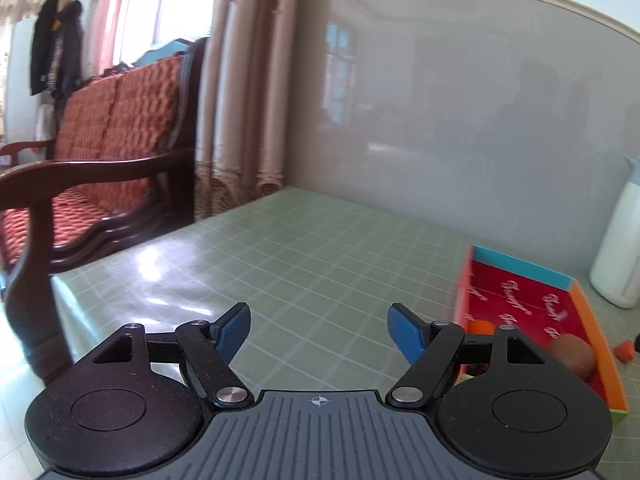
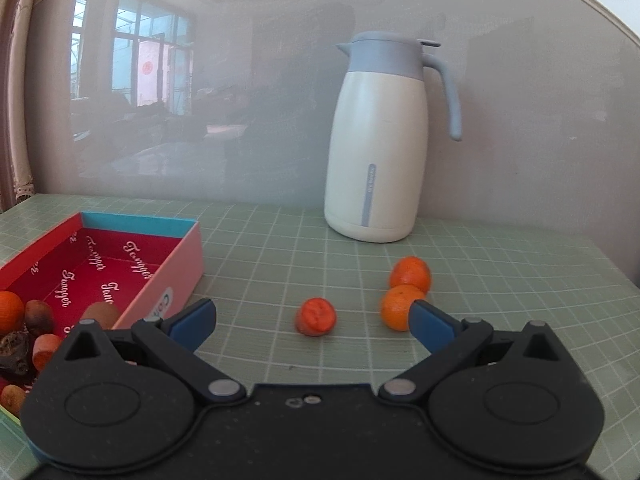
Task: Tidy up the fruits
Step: 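Move the right tool to the cut orange fruit piece and close on it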
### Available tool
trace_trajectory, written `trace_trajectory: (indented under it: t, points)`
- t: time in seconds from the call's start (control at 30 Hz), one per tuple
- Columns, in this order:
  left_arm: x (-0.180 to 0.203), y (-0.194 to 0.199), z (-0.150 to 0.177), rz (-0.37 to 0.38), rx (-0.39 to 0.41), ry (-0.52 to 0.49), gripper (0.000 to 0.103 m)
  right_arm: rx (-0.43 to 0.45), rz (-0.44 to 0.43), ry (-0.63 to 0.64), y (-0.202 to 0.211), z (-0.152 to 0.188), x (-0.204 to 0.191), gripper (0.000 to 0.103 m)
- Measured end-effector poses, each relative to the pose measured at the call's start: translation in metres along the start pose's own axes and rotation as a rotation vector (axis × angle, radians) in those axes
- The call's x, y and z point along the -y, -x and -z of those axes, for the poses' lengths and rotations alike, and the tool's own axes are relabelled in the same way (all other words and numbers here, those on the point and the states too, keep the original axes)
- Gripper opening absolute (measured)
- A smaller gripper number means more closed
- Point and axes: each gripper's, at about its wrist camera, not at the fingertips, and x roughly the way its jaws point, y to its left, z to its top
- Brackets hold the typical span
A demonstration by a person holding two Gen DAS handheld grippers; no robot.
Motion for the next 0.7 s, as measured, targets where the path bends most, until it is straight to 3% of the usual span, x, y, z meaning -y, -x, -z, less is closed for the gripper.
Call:
trace_trajectory:
  t: [0.3,0.43,0.53,0.7]
  points:
    - [-0.026,-0.004,0.000,-0.085,0.019,0.038,0.079,-0.081,-0.083,-0.057,-0.029,-0.007,-0.002,0.097]
    - [-0.038,-0.004,0.000,-0.110,0.030,0.058,0.080,-0.146,-0.112,-0.125,-0.046,-0.006,0.008,0.069]
    - [-0.046,-0.003,0.000,-0.121,0.031,0.082,0.081,-0.182,-0.101,-0.146,-0.057,-0.003,0.012,0.065]
    - [-0.054,-0.006,0.002,-0.127,0.021,0.098,0.082,-0.182,-0.078,-0.119,-0.063,-0.001,0.008,0.047]
